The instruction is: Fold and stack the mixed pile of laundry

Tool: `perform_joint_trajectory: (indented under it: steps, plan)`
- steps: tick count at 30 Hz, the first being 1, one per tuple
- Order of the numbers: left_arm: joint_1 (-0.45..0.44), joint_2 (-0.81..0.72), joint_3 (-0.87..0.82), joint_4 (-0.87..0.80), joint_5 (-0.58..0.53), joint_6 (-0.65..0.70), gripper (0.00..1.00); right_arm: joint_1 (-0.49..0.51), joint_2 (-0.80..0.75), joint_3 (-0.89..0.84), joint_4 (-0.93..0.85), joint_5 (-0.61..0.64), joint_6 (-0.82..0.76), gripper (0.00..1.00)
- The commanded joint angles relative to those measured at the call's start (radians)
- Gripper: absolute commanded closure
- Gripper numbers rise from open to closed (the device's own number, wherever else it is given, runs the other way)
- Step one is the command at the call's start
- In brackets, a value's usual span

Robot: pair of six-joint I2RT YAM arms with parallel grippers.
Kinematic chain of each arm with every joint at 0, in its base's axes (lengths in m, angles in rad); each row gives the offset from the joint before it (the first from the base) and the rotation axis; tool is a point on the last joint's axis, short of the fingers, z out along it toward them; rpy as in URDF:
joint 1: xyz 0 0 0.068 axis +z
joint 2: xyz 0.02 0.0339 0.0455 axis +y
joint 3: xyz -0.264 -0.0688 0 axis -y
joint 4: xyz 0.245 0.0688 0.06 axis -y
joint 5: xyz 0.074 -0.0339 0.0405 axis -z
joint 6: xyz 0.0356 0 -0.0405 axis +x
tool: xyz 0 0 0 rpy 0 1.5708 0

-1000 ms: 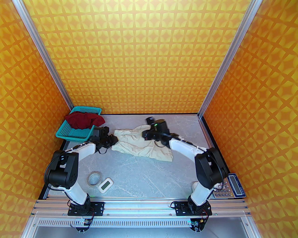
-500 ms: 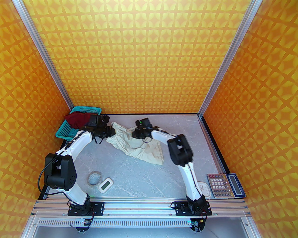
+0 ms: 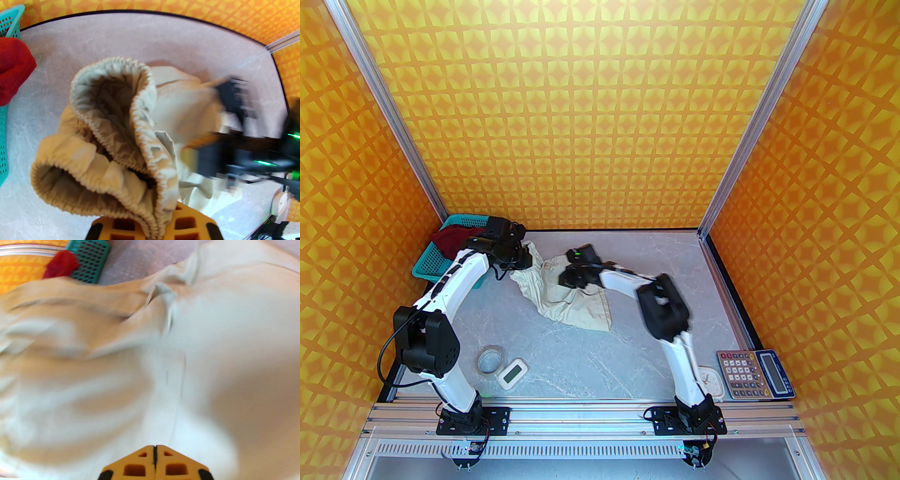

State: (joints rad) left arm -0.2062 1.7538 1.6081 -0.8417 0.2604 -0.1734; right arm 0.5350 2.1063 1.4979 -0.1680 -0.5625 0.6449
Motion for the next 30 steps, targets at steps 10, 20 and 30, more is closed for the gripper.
perform_joint_trajectory:
  steps: [10, 20, 30]
  plan:
    - [-0.052, 0.052, 0.153, -0.08, -0.062, 0.011, 1.0, 0.198, 0.107, -0.026, 0.157, -0.125, 0.076, 1.0]
    - [-0.13, 0.05, 0.155, -0.134, -0.162, 0.014, 1.0, 0.134, -0.067, -0.141, 0.116, -0.105, 0.047, 0.98]
    - [-0.302, 0.115, 0.213, -0.216, -0.37, -0.129, 1.0, -0.13, -0.431, -0.597, -0.16, 0.113, -0.126, 0.86]
